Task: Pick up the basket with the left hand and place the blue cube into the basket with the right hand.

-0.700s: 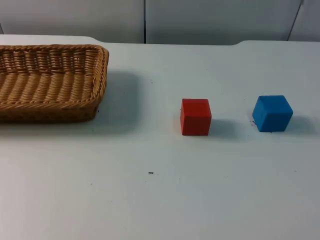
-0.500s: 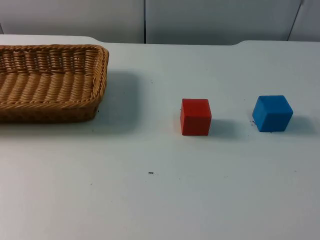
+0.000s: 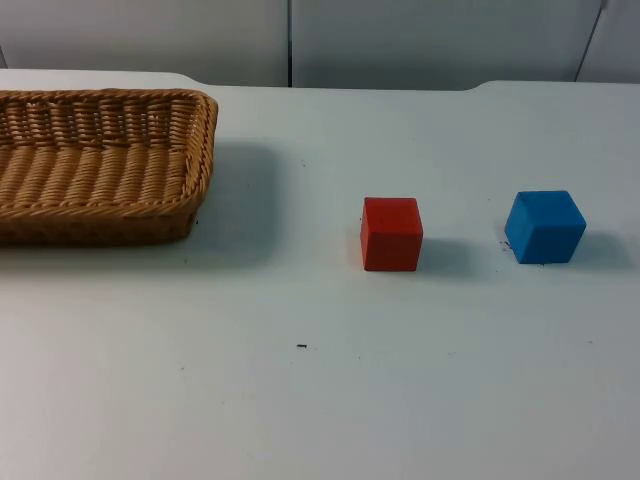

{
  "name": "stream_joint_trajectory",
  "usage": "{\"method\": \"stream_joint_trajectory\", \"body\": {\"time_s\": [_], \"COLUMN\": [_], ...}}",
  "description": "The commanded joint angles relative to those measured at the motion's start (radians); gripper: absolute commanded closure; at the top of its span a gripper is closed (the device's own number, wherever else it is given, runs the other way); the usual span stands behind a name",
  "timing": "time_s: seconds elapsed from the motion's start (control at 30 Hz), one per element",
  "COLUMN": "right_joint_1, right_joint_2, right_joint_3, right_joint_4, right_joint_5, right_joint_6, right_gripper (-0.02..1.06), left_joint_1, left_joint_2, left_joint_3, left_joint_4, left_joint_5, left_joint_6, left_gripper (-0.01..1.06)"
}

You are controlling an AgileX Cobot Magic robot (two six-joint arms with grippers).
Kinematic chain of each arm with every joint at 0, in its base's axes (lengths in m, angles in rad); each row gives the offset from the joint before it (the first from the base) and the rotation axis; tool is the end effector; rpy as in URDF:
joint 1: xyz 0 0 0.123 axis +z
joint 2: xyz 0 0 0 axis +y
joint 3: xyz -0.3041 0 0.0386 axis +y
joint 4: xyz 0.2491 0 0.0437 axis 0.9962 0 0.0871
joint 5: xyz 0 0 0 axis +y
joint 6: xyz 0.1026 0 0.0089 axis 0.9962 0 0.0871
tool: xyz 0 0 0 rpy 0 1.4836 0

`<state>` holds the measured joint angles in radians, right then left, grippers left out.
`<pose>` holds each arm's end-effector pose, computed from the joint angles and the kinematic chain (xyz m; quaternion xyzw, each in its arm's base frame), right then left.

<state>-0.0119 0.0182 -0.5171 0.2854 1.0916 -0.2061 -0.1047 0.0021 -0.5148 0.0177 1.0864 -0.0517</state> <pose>-0.0172 0.0259 0.2778 -0.0902 0.8480 0.0865 0.5151 -0.0171 0.0034 0.2743 0.0222 0.8563 -0.0315 0.5151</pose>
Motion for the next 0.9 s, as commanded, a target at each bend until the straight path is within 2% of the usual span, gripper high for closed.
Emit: {"method": "stream_joint_trajectory", "body": {"time_s": [0.0,0.27,0.43,0.53,0.57,0.67,0.7,0.73,0.83,0.87], "right_joint_1": [-0.002,-0.002,-0.002,-0.002,-0.002,-0.002,-0.002,-0.002,-0.002,-0.002], "right_joint_2": [0.023,0.189,0.328,0.406,0.406,0.471,0.471,0.492,0.549,0.549], "right_joint_3": [-0.011,-0.079,-0.133,-0.165,-0.165,-0.186,-0.186,-0.193,-0.21,-0.21], "right_joint_4": [0.009,0.0,0.0,0.0,0.0,0.0,0.0,0.0,0.0,0.0], "right_joint_5": [-0.017,-0.075,-0.148,-0.198,-0.198,-0.252,-0.252,-0.262,-0.271,-0.271], "right_joint_6": [-0.002,-0.015,-0.033,-0.033,-0.033,-0.033,-0.033,-0.033,-0.033,-0.033], "right_gripper": [0.0,0.0,0.0,0.0,0.0,0.0,0.0,0.0,0.0,0.0], "left_joint_1": [0.005,0.005,0.005,0.005,0.005,0.005,0.005,0.005,0.005,0.005], "left_joint_2": [-0.002,0.016,0.124,0.193,0.193,0.27,0.27,0.293,0.401,0.401], "left_joint_3": [0.001,0.001,-0.015,-0.036,-0.036,-0.044,-0.044,-0.046,-0.046,-0.046], "left_joint_4": [-0.011,-0.069,-0.121,-0.135,-0.135,-0.154,-0.154,-0.164,-0.229,-0.229], "left_joint_5": [-0.008,-0.012,-0.052,-0.151,-0.151,-0.273,-0.273,-0.309,-0.411,-0.411], "left_joint_6": [0.001,-0.042,0.004,0.032,0.032,0.052,0.052,0.052,0.146,0.146], "left_gripper": [0.0,0.0,0.0,0.0,0.0,0.0,0.0,0.0,0.0,0.0]}}
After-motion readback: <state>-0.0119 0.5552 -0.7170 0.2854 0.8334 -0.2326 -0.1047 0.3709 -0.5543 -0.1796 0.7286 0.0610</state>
